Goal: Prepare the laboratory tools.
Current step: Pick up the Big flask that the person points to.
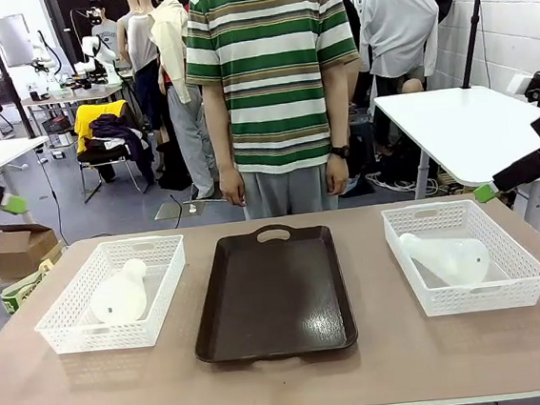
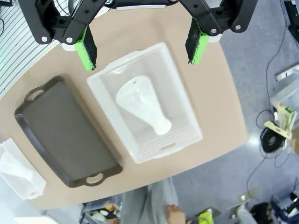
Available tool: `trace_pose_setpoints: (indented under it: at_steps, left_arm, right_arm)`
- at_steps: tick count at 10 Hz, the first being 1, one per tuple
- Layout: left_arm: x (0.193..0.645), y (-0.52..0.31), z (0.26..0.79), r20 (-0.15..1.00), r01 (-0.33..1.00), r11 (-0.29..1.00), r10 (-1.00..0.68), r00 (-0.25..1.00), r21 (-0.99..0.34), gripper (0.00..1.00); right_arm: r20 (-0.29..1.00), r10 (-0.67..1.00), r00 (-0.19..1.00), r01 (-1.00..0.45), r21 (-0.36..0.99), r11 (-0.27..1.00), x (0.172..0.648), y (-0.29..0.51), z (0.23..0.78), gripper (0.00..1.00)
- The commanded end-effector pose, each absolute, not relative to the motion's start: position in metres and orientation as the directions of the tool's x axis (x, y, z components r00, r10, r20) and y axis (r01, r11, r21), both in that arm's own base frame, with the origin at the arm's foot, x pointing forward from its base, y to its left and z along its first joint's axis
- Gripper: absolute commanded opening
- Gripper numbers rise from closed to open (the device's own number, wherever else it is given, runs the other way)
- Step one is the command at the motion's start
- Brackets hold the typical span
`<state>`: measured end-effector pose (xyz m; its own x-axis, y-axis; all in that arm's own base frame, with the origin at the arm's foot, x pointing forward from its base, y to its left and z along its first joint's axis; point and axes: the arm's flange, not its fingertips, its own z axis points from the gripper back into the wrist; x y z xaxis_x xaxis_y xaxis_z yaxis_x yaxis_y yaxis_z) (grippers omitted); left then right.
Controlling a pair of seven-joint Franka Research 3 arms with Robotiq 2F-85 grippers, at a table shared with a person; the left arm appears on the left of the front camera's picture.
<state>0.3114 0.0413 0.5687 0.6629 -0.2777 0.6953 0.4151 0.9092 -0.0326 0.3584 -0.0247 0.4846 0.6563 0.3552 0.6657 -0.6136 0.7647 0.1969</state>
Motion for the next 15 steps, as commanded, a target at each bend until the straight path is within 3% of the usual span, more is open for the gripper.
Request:
trace_pose_setpoints:
  at_steps: [1,7,15]
  left_arm:
    - [0.266,0.046,0.474,0.695,0.439,0.896,-0.269,0.666,-0.074,1.0]
    - [0.287,0.055,0.405,0.671,0.473,0.839,-0.189,0.717,-0.269,1.0]
    - [0.296,0.022,0.403,0.676,0.495,0.833,-0.218,0.704,-0.247,1.0]
  right_arm:
    - [0.664,0.362,0.654,-0.622,0.199,0.758,0.362,-0.025,0.485,1.0]
    - [0.648,0.371,0.665,-0.62,0.203,0.758,0.369,-0.012,0.479,1.0]
    - [0.637,0.425,0.643,-0.654,0.169,0.738,0.376,-0.011,0.484,1.0]
